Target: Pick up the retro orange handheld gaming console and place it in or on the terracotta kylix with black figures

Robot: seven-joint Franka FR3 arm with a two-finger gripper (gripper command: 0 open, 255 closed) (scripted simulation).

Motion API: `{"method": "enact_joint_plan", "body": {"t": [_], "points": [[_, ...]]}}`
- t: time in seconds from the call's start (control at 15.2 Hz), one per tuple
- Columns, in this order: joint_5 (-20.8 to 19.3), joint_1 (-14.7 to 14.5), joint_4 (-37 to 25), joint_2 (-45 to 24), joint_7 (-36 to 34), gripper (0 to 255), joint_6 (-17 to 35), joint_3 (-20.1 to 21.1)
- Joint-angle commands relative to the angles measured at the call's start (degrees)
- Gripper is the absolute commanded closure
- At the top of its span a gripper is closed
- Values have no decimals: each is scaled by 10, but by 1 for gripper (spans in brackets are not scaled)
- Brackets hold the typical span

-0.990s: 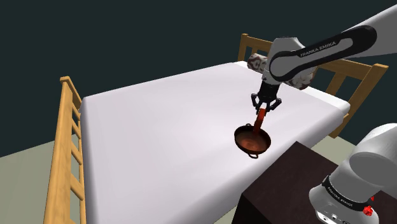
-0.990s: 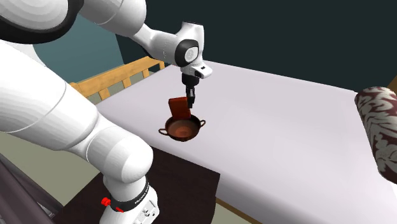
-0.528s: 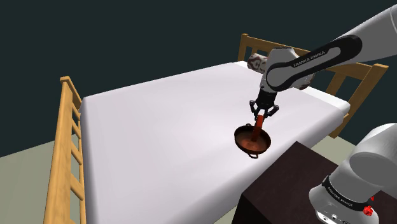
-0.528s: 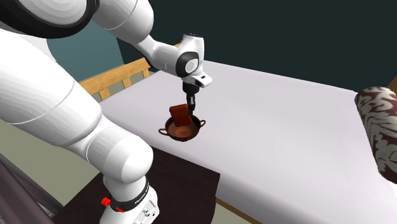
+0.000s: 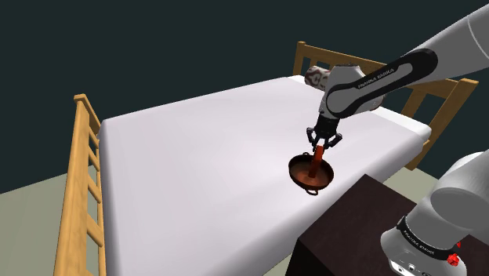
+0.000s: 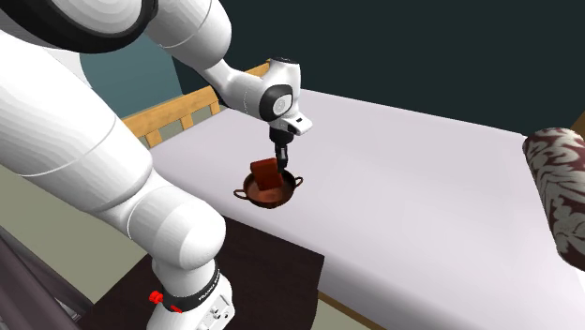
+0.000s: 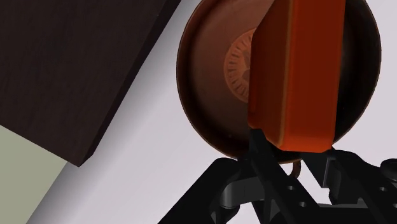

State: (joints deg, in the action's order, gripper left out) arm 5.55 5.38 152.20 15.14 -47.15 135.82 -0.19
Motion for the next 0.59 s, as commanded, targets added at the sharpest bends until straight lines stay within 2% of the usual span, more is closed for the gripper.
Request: {"method": "enact_joint_plan", "body": {"t": [0.0, 0.07, 0.13, 0.46, 0.53], "points": [[0, 0, 0, 0, 0, 255, 0, 0], [0, 0, 0, 0, 0, 255, 0, 0], [0, 0, 0, 0, 0, 0, 0, 0], [0, 0, 0, 0, 0, 0, 0, 0], [-2, 1, -8, 15, -1, 0, -23, -1]]}}
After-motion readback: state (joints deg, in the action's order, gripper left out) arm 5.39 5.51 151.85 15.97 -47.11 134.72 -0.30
